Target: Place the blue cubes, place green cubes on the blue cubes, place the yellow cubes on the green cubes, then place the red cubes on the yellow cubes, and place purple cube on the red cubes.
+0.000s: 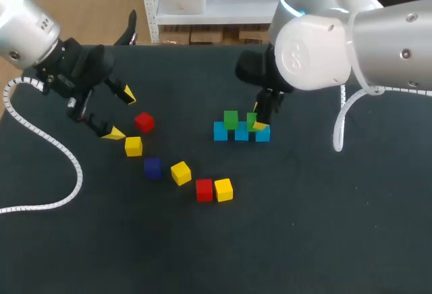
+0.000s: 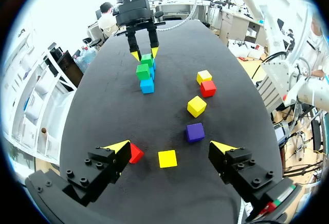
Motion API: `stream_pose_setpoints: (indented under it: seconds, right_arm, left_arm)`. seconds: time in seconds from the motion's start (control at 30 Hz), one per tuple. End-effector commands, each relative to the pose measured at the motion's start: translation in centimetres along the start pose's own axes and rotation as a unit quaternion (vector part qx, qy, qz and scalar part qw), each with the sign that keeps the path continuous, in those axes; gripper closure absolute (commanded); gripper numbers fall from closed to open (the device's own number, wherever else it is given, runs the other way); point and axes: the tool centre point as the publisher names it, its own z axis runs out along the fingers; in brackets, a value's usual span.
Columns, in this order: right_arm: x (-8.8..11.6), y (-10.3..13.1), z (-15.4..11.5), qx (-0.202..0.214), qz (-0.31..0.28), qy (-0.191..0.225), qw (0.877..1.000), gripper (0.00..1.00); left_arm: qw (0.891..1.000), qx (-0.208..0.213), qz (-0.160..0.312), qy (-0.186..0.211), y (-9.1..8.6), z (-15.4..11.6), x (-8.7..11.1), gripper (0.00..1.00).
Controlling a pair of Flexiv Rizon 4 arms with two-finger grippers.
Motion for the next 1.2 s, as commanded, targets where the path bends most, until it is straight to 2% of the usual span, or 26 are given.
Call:
stream_pose_setpoints:
  seconds: [0.03, 0.1, 0.27, 0.47, 0.53, 0.8, 1.07, 1.2]
  right_arm:
    - [0.1, -0.2, -0.3, -0.002, 0.001, -0.001, 1.000, 0.22]
    - [0.2, -0.2, -0.6, 0.000, 0.005, -0.005, 1.000, 0.00]
    - [0.8, -0.2, -2.2, 0.009, 0.019, -0.027, 0.999, 0.00]
    - [2.3, 0.0, -4.5, 0.012, 0.008, -0.088, 0.996, 0.00]
    - [3.0, 0.1, -5.3, 0.016, 0.000, -0.108, 0.994, 0.00]
    - [6.1, 0.4, -7.3, 0.035, -0.044, -0.136, 0.989, 0.00]
    - [9.6, 0.9, -9.0, 0.053, -0.056, -0.195, 0.978, 0.00]
    - [10.9, 1.1, -9.6, 0.056, -0.059, -0.207, 0.975, 0.00]
  left_arm:
    - [1.000, -0.001, 0.002, -0.002, -0.1, 0.0, 0.1, 0.00]
    - [1.000, -0.001, 0.002, -0.002, -0.1, 0.0, 0.1, 0.00]
    - [1.000, -0.001, 0.002, -0.002, -0.1, 0.0, 0.1, 0.00]
    - [1.000, -0.001, 0.002, -0.002, -0.1, 0.0, 0.1, 0.00]
    - [1.000, -0.001, 0.002, -0.002, -0.1, 0.0, 0.1, 0.00]
    - [1.000, -0.001, 0.002, -0.002, -0.1, 0.0, 0.1, 0.00]
    - [1.000, -0.001, 0.002, -0.002, -0.1, 0.0, 0.1, 0.00]
    - [1.000, -0.001, 0.002, -0.002, -0.1, 0.0, 0.1, 0.00]
